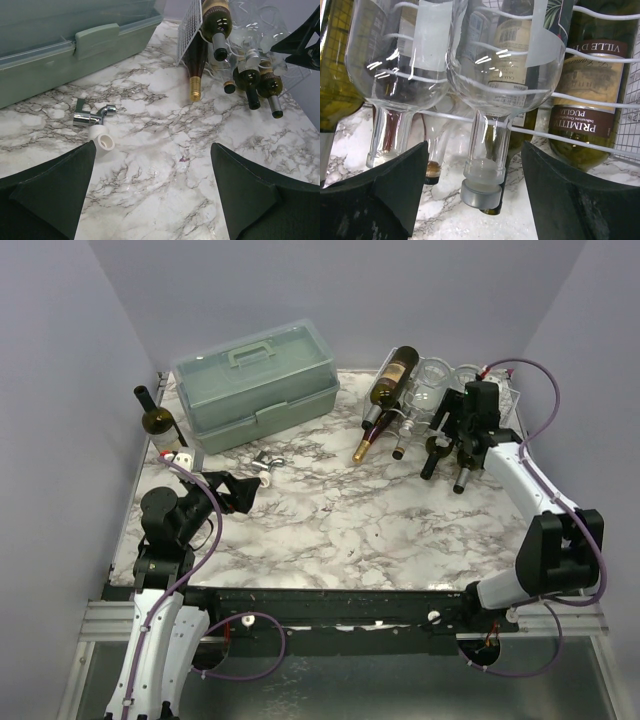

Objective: Take the wine bottle off the wine rack
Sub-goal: Pick up the wine bottle from the wine rack.

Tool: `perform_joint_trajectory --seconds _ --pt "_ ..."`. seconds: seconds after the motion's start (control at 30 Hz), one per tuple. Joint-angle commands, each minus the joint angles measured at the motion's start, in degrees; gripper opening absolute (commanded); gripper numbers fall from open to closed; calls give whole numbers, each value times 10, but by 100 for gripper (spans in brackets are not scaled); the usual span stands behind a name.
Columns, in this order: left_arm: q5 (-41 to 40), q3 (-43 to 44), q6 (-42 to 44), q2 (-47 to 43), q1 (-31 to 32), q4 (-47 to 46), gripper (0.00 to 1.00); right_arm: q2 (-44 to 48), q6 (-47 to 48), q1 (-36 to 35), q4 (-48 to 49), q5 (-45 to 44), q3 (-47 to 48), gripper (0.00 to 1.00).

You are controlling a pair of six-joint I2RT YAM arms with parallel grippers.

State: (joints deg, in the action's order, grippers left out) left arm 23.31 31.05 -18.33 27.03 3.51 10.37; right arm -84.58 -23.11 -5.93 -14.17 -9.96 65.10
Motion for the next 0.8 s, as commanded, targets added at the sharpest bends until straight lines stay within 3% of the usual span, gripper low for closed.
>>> perform_joint_trajectory --seconds 0.0,0.23,0.77 --pt "-9 -5 6 -6 2 -9 99 -17 -18 -5 35 -45 -2 77" --pt "-11 -5 7 -9 2 -10 99 -38 -27 -5 45 -41 1 64" --pt "-13 -6 8 -9 2 -10 99 -69 -33 -6 77 -67 4 52"
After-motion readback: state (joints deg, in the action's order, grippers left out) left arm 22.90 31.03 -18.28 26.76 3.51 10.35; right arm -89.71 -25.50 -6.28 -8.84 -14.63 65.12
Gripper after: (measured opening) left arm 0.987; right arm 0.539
